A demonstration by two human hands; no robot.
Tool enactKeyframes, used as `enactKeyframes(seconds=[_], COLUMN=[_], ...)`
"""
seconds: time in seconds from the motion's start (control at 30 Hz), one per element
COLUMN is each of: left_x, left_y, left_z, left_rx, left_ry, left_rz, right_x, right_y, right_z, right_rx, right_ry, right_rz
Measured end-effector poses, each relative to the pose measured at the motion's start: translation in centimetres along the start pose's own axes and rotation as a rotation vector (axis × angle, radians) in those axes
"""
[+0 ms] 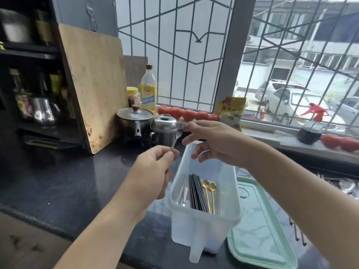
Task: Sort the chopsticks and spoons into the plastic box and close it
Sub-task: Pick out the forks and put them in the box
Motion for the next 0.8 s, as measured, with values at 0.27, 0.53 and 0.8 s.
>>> enactKeyframes(seconds=[0.27, 0.53, 0.8], left_x=[1.4, 0.7, 1.0], left_y=[0.9, -0.5, 0.0], left_z=[1.4, 3.3, -0.2], left_rx=[-0.025, -0.016, -0.063], left_ry=[-0.048, -0.142, -0.328], left_rz=[0.029, -0.124, 0.128], right_x=[0.2, -2.1, -3.2], right_y=[2.6, 4.1, 1.3], right_z=[-1.1, 0.0, 6.8], right_rx=[0.153, 0.008, -0.602], right_ry=[0.584, 0.569, 0.566], right_rz=[-0.179, -0.185, -0.146])
Point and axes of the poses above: each hand's wrist, its own y-axis away from the middle knuckle, its own x-axis out of the back of the hand, z = x × y, the point moved 1 cm from there along -y, towards the middle knuckle, and after that the axes turned 11 degrees about x, right-handed, at the moved point
